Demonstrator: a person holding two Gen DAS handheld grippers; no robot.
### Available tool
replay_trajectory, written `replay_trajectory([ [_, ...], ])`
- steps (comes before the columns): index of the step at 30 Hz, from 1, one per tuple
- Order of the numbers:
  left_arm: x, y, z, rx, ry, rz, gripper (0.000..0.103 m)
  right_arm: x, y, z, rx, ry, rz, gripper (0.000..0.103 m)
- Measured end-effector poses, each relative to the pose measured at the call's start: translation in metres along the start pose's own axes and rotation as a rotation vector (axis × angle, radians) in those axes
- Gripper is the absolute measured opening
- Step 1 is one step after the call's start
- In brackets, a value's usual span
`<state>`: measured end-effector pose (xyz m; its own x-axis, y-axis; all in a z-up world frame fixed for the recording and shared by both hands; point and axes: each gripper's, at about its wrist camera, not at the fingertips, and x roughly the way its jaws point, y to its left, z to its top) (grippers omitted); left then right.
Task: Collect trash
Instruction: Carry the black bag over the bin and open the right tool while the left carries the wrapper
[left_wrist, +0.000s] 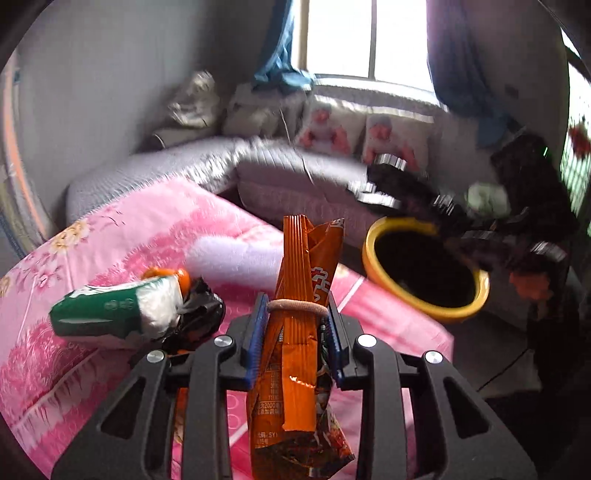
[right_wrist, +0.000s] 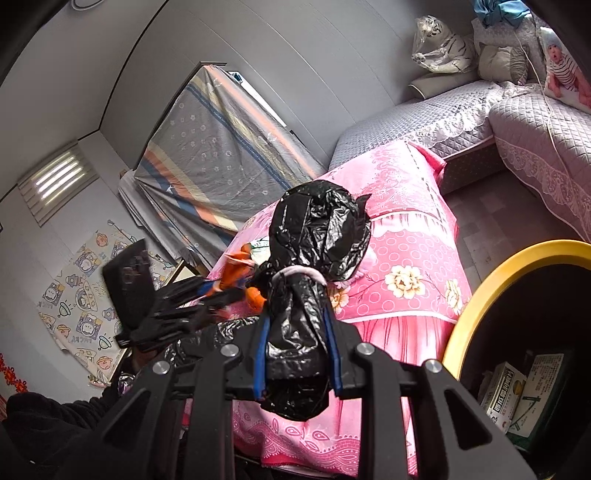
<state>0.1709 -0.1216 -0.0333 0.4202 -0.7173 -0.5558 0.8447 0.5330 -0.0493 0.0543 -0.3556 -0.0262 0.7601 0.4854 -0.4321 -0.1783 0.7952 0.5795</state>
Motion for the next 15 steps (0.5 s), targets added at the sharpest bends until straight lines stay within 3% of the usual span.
replay_trajectory([
  [4, -0.03, -0.019, 0.011, -0.068, -0.123, 0.109, 0.028, -0.003, 0.001, 0.001, 0.021, -0.002, -0.002, 0.024],
  [7, -0.043, -0.032, 0.022, -0.121, -0.184, 0.145, 0.028, -0.009, 0.001, 0.001, 0.028, -0.014, -0.034, 0.024],
  [10, -0.047, -0.054, 0.034, -0.093, -0.221, 0.203, 0.028, -0.017, 0.002, 0.0, 0.033, -0.033, -0.074, 0.024],
  [15, -0.041, -0.081, 0.05, -0.093, -0.224, 0.177, 0.028, -0.034, -0.001, -0.003, 0.039, -0.061, -0.148, 0.024],
])
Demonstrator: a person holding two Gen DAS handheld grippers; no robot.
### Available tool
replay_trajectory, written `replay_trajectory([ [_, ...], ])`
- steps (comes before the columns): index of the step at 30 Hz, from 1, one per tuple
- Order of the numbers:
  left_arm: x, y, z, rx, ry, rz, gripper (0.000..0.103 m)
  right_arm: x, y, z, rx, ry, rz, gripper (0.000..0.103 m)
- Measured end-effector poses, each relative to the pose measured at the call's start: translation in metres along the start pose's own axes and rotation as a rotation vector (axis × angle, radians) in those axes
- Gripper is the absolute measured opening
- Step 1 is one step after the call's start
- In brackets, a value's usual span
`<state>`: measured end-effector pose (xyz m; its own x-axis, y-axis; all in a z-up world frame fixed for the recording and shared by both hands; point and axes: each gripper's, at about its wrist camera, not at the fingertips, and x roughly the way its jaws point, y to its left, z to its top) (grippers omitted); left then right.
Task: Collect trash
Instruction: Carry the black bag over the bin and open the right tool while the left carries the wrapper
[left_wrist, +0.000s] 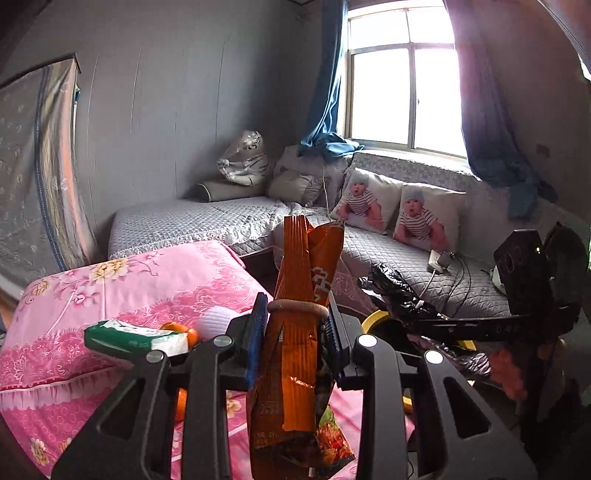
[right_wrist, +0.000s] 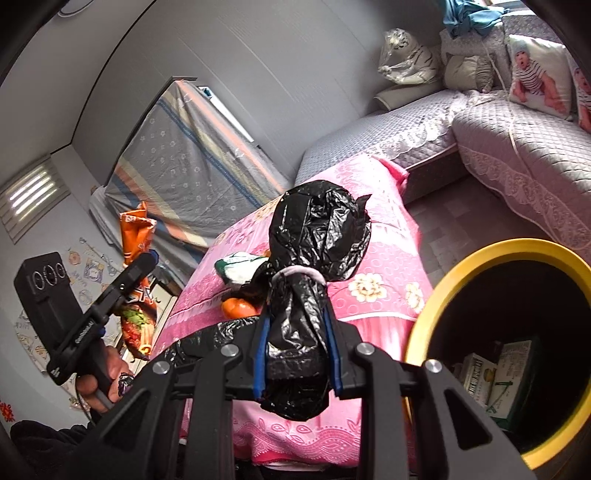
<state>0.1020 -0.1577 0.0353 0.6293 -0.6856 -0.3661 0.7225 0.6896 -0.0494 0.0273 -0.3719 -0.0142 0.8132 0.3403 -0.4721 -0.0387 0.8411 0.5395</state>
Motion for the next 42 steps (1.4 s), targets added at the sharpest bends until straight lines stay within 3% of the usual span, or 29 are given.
replay_trajectory([
  [18, 0.033, -0.07, 0.008, 0.067, 0.048, -0.134, 0.028, -0.028, -0.079, -0.017, 0.139, -0.086, -0.235, 0.024],
  [30, 0.071, -0.104, 0.004, 0.111, 0.097, -0.192, 0.028, -0.04, -0.112, -0.034, 0.15, -0.119, -0.419, 0.024],
  [34, 0.085, -0.112, 0.001, 0.124, 0.106, -0.21, 0.029, -0.042, -0.125, -0.037, 0.161, -0.111, -0.435, 0.024],
  [38, 0.104, -0.115, -0.002, 0.114, 0.11, -0.214, 0.029, -0.037, -0.132, -0.037, 0.167, -0.096, -0.528, 0.024],
  [42, 0.126, -0.117, -0.005, 0.105, 0.127, -0.21, 0.029, -0.03, -0.139, -0.036, 0.178, -0.075, -0.563, 0.024],
])
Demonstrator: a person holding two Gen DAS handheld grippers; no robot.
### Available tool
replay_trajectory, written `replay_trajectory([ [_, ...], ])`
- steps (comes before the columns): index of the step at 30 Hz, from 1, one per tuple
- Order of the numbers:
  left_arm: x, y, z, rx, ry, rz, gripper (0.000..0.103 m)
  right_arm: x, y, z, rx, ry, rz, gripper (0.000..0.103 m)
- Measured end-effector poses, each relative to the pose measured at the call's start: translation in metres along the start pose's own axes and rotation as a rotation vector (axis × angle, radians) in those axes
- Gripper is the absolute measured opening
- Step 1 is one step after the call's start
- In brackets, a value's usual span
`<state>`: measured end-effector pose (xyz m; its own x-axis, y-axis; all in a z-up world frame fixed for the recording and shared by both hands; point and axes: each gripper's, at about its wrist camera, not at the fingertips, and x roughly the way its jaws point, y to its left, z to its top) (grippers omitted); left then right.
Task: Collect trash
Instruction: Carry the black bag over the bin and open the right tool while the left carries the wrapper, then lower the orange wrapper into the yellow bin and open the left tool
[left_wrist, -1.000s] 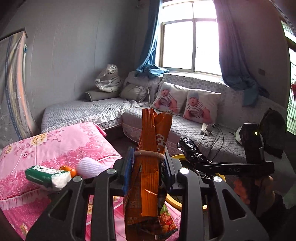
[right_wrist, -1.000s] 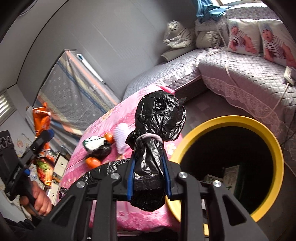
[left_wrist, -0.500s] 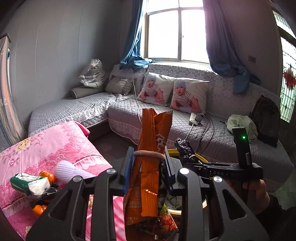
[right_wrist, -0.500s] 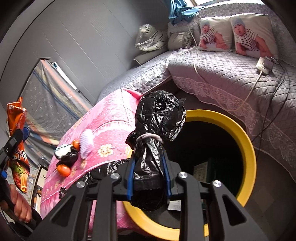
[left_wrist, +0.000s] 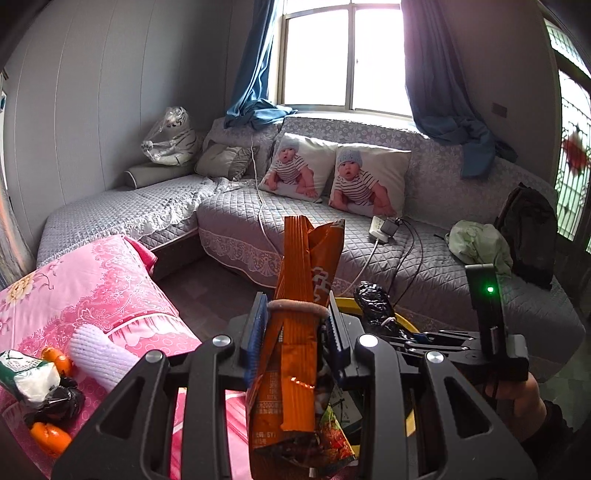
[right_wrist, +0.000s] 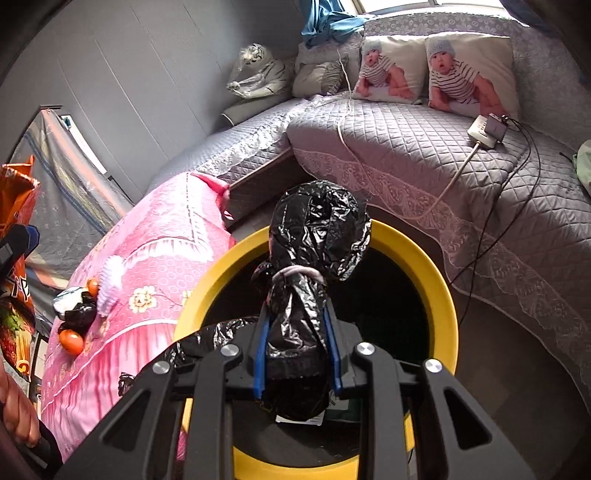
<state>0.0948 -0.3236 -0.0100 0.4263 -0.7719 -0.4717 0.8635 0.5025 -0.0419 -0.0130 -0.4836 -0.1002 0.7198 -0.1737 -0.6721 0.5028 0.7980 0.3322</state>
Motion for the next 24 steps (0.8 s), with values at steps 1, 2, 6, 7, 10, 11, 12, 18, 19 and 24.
replay_trajectory([
  [1, 0.008, 0.001, -0.001, -0.003, 0.013, 0.006, 0.029, 0.003, 0.0, 0.0, -0.005, 0.002, -0.015, 0.024],
  [2, 0.013, 0.002, -0.001, -0.012, 0.024, 0.001, 0.029, 0.006, 0.001, 0.0, -0.01, 0.005, -0.022, 0.024],
  [6, 0.036, 0.008, -0.005, -0.061, 0.074, -0.03, 0.029, 0.017, -0.001, 0.001, -0.013, 0.016, -0.038, 0.029],
  [7, 0.04, 0.008, -0.006, -0.067, 0.082, -0.032, 0.029, 0.019, -0.002, 0.0, -0.01, 0.017, -0.051, 0.03],
  [10, 0.05, 0.006, -0.009, -0.063, 0.096, -0.037, 0.029, 0.021, -0.01, 0.001, 0.014, 0.014, -0.072, 0.042],
  [11, 0.054, 0.004, -0.011, -0.059, 0.099, -0.041, 0.029, 0.019, -0.015, 0.001, 0.026, 0.007, -0.073, 0.048],
  [12, 0.056, 0.002, -0.012, -0.053, 0.104, -0.046, 0.029, 0.016, -0.02, 0.001, 0.041, -0.005, -0.077, 0.054],
  [18, 0.077, -0.015, -0.023, -0.017, 0.143, -0.078, 0.029, -0.015, -0.046, 0.001, 0.111, -0.082, -0.085, 0.058],
  [19, 0.081, -0.019, -0.024, -0.008, 0.146, -0.083, 0.029, -0.022, -0.05, 0.001, 0.121, -0.098, -0.084, 0.058],
  [24, 0.092, -0.036, -0.032, 0.017, 0.145, -0.099, 0.066, -0.046, -0.062, 0.002, 0.153, -0.173, -0.079, 0.069],
])
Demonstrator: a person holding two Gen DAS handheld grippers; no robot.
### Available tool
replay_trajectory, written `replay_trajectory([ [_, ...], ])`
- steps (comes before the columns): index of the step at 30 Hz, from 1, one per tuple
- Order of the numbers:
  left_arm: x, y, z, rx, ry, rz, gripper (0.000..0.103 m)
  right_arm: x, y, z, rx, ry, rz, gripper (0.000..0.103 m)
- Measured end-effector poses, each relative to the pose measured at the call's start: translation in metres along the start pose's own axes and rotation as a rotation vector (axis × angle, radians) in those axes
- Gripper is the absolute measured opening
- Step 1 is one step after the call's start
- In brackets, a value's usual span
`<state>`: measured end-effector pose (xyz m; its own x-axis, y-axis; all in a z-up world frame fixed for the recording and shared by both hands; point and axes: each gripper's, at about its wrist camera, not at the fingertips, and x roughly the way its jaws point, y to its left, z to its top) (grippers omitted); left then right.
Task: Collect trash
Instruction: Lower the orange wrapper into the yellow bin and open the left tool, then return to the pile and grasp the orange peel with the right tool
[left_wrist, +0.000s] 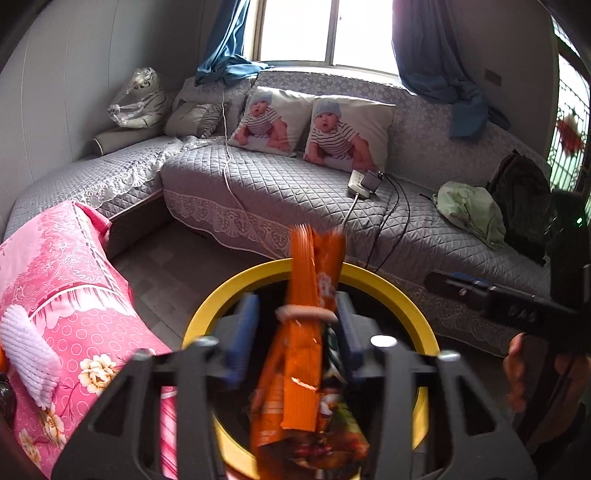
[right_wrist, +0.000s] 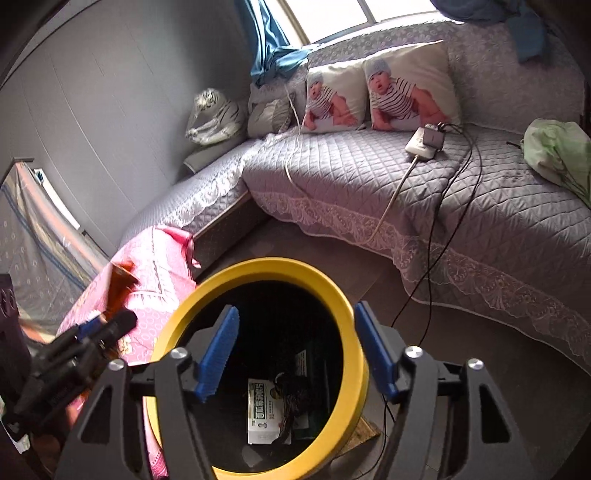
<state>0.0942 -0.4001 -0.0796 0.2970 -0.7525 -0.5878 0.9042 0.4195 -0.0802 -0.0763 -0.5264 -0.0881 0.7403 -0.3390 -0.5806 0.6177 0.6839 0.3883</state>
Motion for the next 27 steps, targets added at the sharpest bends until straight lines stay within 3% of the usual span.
replay_trajectory([
  [1, -0.002, -0.001, -0.001, 0.0, -0.018, 0.005, 0.081, -0.003, -0.002, 0.001, 0.007, -0.013, 0.002, 0.069],
  [4, -0.015, -0.001, -0.004, 0.003, -0.082, 0.027, 0.093, -0.009, -0.005, 0.004, 0.016, -0.048, -0.008, 0.069],
  [8, -0.04, 0.015, -0.002, -0.061, -0.143, 0.064, 0.095, -0.013, 0.001, 0.007, 0.002, -0.074, -0.016, 0.069],
  [15, -0.129, 0.064, 0.0, -0.175, -0.364, 0.157, 0.095, -0.012, 0.053, 0.003, -0.144, -0.061, 0.077, 0.069],
  [22, -0.257, 0.123, -0.02, -0.242, -0.597, 0.367, 0.095, -0.003, 0.157, -0.021, -0.376, 0.023, 0.336, 0.069],
  [25, -0.316, 0.146, -0.045, -0.294, -0.689, 0.513, 0.095, 0.001, 0.219, -0.047, -0.521, 0.092, 0.473, 0.069],
  [27, -0.348, 0.155, -0.061, -0.33, -0.729, 0.675, 0.095, 0.006, 0.265, -0.069, -0.621, 0.154, 0.556, 0.069],
])
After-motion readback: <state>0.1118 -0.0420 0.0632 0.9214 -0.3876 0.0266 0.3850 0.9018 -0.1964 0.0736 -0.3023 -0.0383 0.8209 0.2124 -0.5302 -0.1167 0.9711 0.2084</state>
